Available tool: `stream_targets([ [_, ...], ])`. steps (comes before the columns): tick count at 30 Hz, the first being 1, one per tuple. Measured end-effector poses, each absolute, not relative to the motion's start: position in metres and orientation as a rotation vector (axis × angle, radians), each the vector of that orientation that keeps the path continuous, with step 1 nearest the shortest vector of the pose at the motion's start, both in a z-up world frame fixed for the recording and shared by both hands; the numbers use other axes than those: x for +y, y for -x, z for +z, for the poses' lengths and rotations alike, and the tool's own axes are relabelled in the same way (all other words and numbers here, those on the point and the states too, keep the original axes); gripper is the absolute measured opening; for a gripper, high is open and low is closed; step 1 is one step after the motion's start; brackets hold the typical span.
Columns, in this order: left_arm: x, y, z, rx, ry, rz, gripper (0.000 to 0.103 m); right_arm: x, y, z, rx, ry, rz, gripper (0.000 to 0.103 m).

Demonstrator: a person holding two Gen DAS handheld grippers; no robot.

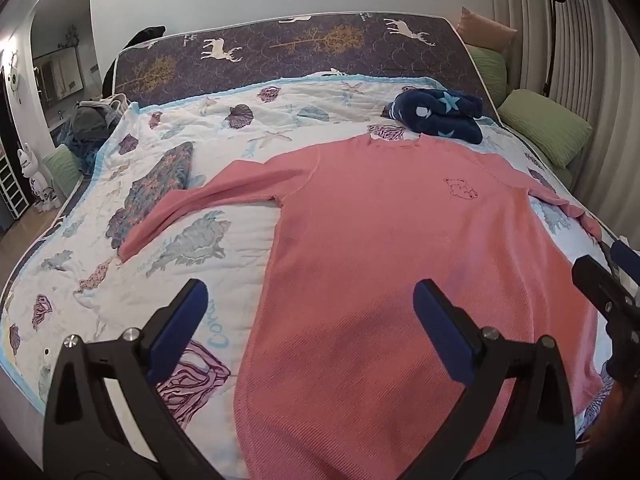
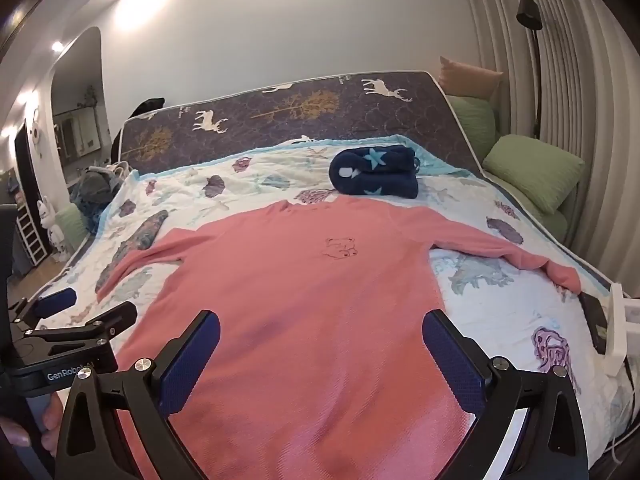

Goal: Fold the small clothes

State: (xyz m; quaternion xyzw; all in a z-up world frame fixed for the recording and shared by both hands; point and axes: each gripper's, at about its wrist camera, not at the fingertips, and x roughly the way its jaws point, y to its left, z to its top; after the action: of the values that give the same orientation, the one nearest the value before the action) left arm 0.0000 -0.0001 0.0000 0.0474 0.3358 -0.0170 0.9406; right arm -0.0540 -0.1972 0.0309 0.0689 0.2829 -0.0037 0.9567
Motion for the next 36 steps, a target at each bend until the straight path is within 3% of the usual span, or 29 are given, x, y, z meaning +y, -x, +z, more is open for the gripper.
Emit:
stream_targets([
  [36, 0.006, -0.002, -0.004, 0.648, -0.078, -0.037, 0.102, -0.183, 0.046, 0.025, 0.588, -0.14, 0.043, 0.103],
])
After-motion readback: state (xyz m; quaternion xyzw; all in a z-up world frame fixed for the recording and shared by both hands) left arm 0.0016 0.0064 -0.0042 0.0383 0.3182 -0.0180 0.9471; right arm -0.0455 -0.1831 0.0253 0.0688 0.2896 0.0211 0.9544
